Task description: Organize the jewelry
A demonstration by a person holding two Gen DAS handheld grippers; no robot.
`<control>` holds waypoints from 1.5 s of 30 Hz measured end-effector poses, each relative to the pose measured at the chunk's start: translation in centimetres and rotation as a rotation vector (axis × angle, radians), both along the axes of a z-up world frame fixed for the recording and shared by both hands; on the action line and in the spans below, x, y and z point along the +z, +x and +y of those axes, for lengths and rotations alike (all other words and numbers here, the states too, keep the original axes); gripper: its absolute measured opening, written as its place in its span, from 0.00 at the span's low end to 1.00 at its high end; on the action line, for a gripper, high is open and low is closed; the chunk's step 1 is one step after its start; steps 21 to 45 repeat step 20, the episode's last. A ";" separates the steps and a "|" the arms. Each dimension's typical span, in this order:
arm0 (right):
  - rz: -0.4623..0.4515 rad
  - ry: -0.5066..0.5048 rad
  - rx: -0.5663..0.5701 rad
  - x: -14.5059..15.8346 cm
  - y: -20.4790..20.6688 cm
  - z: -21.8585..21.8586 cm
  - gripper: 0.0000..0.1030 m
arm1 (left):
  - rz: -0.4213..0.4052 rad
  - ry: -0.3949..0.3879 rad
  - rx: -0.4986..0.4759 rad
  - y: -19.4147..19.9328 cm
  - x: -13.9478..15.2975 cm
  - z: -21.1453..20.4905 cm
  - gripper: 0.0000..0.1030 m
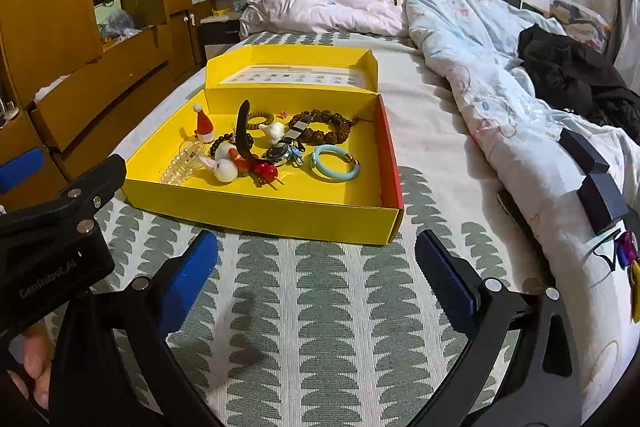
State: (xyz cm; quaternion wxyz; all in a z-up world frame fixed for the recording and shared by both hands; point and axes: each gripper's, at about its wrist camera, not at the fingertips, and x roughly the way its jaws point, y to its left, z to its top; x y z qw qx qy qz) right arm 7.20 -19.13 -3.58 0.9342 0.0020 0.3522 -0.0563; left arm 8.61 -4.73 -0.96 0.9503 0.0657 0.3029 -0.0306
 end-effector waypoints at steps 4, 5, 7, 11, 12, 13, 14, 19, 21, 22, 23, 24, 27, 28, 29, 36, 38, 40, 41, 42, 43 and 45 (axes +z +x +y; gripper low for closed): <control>-0.017 -0.028 -0.014 0.2 -0.3 0.1 0.96 | -0.001 0.001 0.001 0.0 0.0 0.0 0.95; -0.024 -0.036 -0.017 0.3 -0.4 0.1 0.96 | -0.004 0.001 0.003 -0.1 0.0 0.0 0.95; -0.035 -0.051 -0.020 0.5 -0.6 0.1 0.96 | -0.009 0.003 0.001 0.0 0.0 0.0 0.95; -0.038 -0.058 -0.015 0.5 -0.8 0.1 0.96 | -0.012 0.008 -0.004 -0.1 0.0 -0.2 0.95; -0.037 -0.059 -0.014 0.4 -0.7 0.1 0.96 | -0.018 0.013 -0.007 -0.2 0.1 -0.3 0.95; -0.033 -0.063 -0.014 0.3 -0.7 0.1 0.96 | -0.022 0.017 -0.008 -0.2 0.1 -0.4 0.95; -0.033 -0.064 -0.014 0.3 -0.7 0.0 0.96 | -0.027 0.022 -0.007 -0.3 0.2 -0.4 0.95; -0.036 -0.066 -0.018 0.2 -0.6 0.0 0.96 | -0.047 0.035 -0.007 -0.5 0.5 -0.4 0.95; -0.038 -0.067 -0.018 0.1 -0.6 0.0 0.96 | -0.049 0.035 -0.008 -0.5 0.5 -0.3 0.95; -0.038 -0.067 -0.018 0.1 -0.6 0.0 0.96 | -0.049 0.035 -0.008 -0.5 0.5 -0.3 0.95; -0.038 -0.067 -0.018 0.1 -0.6 0.0 0.96 | -0.049 0.035 -0.008 -0.5 0.5 -0.3 0.95; -0.038 -0.067 -0.018 0.1 -0.6 0.0 0.96 | -0.049 0.035 -0.008 -0.5 0.5 -0.3 0.95; -0.038 -0.067 -0.018 0.1 -0.6 0.0 0.96 | -0.049 0.035 -0.008 -0.5 0.5 -0.3 0.95; -0.038 -0.067 -0.018 0.1 -0.6 0.0 0.96 | -0.049 0.035 -0.008 -0.5 0.5 -0.3 0.95; -0.038 -0.067 -0.018 0.1 -0.6 0.0 0.96 | -0.049 0.035 -0.008 -0.5 0.5 -0.3 0.95; -0.038 -0.067 -0.018 0.1 -0.6 0.0 0.96 | -0.049 0.035 -0.008 -0.5 0.5 -0.3 0.95; -0.038 -0.067 -0.018 0.1 -0.6 0.0 0.96 | -0.049 0.035 -0.008 -0.5 0.5 -0.3 0.95; -0.038 -0.067 -0.018 0.1 -0.6 0.0 0.96 | -0.049 0.035 -0.008 -0.5 0.5 -0.3 0.95; -0.038 -0.067 -0.018 0.1 -0.6 0.0 0.96 | -0.049 0.035 -0.008 -0.5 0.5 -0.3 0.95; -0.038 -0.067 -0.018 0.1 -0.6 0.0 0.96 | -0.049 0.035 -0.008 -0.5 0.5 -0.3 0.95; -0.038 -0.067 -0.018 0.1 -0.6 0.0 0.96 | -0.049 0.035 -0.008 -0.5 0.5 -0.3 0.95; -0.038 -0.067 -0.018 0.1 -0.6 0.0 0.96 | -0.049 0.035 -0.008 -0.5 0.5 -0.3 0.95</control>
